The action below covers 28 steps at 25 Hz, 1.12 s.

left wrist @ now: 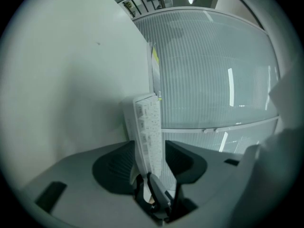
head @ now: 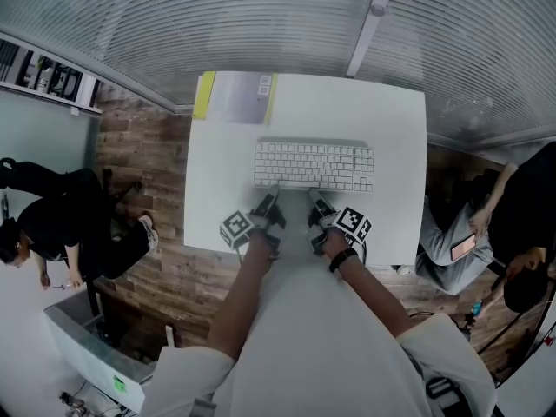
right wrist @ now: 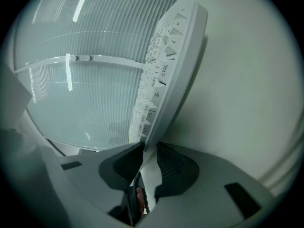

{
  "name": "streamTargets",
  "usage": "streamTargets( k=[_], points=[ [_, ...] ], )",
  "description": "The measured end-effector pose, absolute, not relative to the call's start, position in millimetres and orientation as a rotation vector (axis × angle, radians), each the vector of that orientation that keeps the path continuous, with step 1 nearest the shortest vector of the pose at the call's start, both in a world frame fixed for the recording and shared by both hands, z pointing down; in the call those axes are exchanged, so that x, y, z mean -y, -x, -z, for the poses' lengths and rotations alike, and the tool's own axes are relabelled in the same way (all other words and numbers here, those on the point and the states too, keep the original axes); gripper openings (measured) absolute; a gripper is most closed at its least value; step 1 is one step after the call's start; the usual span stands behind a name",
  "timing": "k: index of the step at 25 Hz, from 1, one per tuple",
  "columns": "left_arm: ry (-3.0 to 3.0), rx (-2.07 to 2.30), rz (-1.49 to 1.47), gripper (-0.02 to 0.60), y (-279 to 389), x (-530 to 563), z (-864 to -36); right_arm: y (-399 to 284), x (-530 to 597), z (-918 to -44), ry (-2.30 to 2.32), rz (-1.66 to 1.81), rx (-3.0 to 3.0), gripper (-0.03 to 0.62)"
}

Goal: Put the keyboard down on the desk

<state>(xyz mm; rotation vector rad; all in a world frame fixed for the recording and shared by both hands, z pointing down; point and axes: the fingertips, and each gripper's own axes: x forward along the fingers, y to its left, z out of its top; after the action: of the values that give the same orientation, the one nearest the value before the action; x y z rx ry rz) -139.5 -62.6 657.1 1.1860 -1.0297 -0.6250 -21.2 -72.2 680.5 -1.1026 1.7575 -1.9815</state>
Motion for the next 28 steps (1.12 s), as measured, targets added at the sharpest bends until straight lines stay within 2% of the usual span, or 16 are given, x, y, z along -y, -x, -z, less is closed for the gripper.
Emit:
streamTargets(
  k=[18,28],
  points=[
    [-1.217,0.976,0.611,0.192,125,71,-669,25,73,-717,1.241,2.144,-1.711,0.077],
    [-1.284,0.987,0.593,0.193,119,75,-650,11,90,-668,1.344,1.858,-2.034,0.077]
  ],
)
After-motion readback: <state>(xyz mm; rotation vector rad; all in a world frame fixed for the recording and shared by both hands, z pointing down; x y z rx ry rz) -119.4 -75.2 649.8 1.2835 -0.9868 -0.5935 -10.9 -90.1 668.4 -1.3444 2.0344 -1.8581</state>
